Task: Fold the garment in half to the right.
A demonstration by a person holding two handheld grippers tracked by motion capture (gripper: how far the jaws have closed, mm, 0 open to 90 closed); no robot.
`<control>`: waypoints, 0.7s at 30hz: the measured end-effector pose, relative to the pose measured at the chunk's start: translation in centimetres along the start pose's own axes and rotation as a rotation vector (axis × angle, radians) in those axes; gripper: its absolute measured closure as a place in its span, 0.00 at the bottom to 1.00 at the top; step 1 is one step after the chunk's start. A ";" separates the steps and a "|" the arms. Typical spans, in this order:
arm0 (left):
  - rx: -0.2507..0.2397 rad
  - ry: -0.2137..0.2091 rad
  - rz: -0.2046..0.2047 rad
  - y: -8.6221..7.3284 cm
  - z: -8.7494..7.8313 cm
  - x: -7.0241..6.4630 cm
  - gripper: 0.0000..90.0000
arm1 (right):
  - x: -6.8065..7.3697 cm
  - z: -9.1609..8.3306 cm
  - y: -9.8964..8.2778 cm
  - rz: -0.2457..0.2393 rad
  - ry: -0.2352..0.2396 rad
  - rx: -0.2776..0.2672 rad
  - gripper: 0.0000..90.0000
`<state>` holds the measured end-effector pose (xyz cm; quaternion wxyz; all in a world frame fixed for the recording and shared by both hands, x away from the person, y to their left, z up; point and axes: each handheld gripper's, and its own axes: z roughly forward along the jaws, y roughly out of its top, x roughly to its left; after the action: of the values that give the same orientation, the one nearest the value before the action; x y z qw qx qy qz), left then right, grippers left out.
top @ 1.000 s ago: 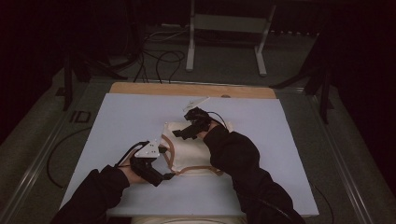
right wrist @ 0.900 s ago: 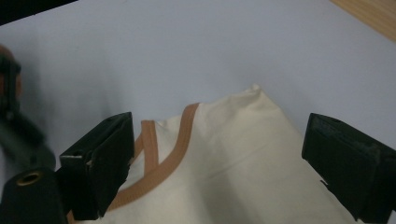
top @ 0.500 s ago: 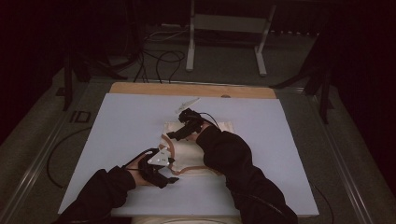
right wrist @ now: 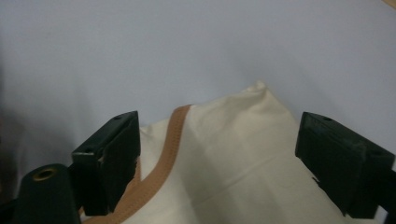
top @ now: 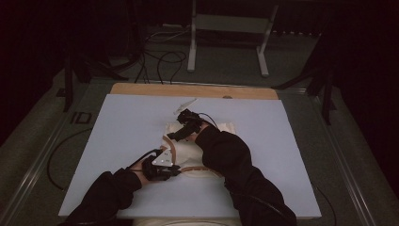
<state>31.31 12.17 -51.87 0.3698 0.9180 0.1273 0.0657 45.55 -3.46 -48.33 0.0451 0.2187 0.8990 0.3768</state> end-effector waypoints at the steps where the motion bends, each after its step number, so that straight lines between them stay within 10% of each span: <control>1: -0.003 0.002 -0.005 0.0 0.1 0.0 0.94 | -0.1 0.1 0.0 -0.001 -0.006 0.005 0.19; 21: -0.012 -0.009 -0.024 0.2 0.0 -0.2 0.97 | -1.6 3.9 1.3 0.043 -0.059 0.049 0.57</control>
<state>31.19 12.01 -51.76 0.3766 0.9145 0.1361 0.0577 48.42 -0.79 -50.31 0.0582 0.2498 0.9014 0.3488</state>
